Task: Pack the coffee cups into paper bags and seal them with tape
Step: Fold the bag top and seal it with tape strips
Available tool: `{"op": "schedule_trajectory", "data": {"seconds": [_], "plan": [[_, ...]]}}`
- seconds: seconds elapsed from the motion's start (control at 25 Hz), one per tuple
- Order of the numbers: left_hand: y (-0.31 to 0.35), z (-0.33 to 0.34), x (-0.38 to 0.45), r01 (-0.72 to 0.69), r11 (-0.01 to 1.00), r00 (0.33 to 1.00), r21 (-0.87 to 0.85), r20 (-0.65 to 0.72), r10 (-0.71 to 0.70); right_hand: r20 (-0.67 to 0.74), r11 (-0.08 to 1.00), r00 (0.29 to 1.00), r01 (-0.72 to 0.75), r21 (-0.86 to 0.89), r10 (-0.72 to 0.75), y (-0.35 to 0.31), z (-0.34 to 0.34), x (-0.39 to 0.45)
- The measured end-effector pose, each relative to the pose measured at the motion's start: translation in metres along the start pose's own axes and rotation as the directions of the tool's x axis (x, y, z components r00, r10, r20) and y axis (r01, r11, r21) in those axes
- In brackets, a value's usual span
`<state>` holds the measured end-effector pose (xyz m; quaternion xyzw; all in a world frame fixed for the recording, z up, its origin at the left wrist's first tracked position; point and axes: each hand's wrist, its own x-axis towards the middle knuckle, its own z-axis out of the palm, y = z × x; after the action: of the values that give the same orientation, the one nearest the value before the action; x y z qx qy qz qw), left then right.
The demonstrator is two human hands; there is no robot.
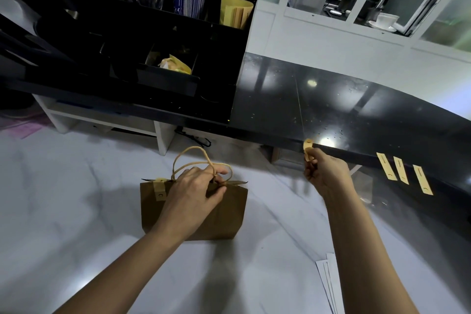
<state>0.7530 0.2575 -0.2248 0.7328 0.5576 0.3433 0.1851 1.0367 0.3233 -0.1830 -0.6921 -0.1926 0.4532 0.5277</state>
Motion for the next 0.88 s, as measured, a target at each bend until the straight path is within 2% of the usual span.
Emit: {"op": "schedule_trajectory", "data": {"seconds": [0.28,0.44,0.64,0.88], "plan": [[0.001,0.002,0.004,0.003,1.0,1.0,0.002,-0.006,-0.003,0.204,0.981,0.972,0.143,-0.134,-0.114,0.041,0.016,-0.066],[0.003,0.005,0.005,0.042,0.999,0.999,0.012,-0.011,-0.042,0.279,0.972,0.945,0.207,-0.109,-0.17,0.06,0.031,-0.104],[0.003,0.01,0.005,0.073,0.995,0.997,0.071,-0.015,-0.072,0.281,0.971,0.933,0.24,-0.015,-0.226,0.077,0.049,-0.126],[0.005,0.011,0.004,0.074,0.995,0.997,0.072,-0.039,-0.071,0.16,0.966,0.953,0.259,0.018,-0.259,0.092,0.066,-0.133]]}}
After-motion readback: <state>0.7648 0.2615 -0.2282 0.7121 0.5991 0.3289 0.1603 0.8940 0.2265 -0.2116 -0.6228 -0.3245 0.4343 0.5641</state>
